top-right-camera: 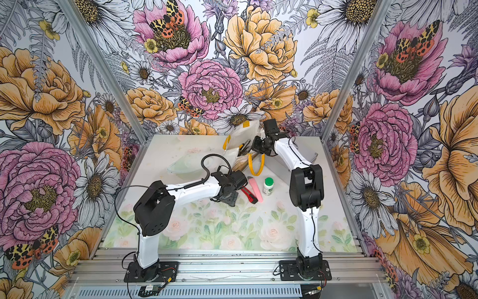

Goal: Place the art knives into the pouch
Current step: Adjust the utility knife at the center of the board, then pick up the utility knife at the center of the board.

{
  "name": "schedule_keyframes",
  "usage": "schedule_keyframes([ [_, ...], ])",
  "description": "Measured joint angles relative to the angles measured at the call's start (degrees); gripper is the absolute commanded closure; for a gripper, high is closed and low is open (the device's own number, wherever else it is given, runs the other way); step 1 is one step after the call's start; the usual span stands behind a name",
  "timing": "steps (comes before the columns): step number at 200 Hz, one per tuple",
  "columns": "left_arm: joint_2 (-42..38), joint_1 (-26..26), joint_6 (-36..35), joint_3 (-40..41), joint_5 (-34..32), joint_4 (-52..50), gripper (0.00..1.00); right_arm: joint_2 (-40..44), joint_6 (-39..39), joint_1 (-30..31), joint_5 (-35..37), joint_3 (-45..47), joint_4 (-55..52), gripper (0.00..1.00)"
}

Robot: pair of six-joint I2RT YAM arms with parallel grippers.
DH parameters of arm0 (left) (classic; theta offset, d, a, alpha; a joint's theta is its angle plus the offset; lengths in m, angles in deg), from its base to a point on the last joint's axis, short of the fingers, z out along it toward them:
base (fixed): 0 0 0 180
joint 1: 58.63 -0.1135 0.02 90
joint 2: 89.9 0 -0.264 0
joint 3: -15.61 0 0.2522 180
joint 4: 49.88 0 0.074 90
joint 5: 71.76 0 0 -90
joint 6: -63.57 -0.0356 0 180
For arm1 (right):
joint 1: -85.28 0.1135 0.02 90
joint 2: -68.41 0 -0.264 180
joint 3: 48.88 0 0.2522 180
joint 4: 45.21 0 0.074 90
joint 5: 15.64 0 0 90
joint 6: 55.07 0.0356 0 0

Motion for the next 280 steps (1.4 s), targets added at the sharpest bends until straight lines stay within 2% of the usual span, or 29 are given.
schedule_keyframes([
  [37, -6.5, -0.1, 1.2, 0.0, 0.9, -0.1, 0.02, 0.3, 0.0, 0.0, 0.1, 0.7, 0.1, 1.0],
  [67, -7.5, -0.4, 2.7, 0.5, 3.2, 0.6, 0.02, 0.7, 0.0, 0.0, 0.5, 1.1, 0.3, 1.0],
  [132, -4.4, -0.9, 3.7, 1.4, 9.8, 5.7, 0.05, 0.7, 0.0, 0.0, 0.5, 1.3, 0.4, 1.0],
  [190, 2.3, -1.6, 4.7, 1.3, 12.1, 8.0, 0.11, 0.8, 0.0, 0.0, 0.5, 2.0, 0.9, 1.0],
  [210, 2.5, -2.3, 5.2, 1.5, 12.4, 8.1, 0.17, 0.8, 0.0, 0.0, 0.5, 2.0, 1.0, 1.0],
  [237, 2.5, -4.7, 6.4, 3.0, 13.9, 9.0, 0.37, 0.8, 0.0, 0.0, 0.5, 2.1, 1.1, 1.0],
  [280, 1.0, -7.9, 6.2, 6.3, 15.9, 11.1, 0.56, 0.8, 0.0, 0.0, 0.5, 2.4, 1.3, 1.0],
])
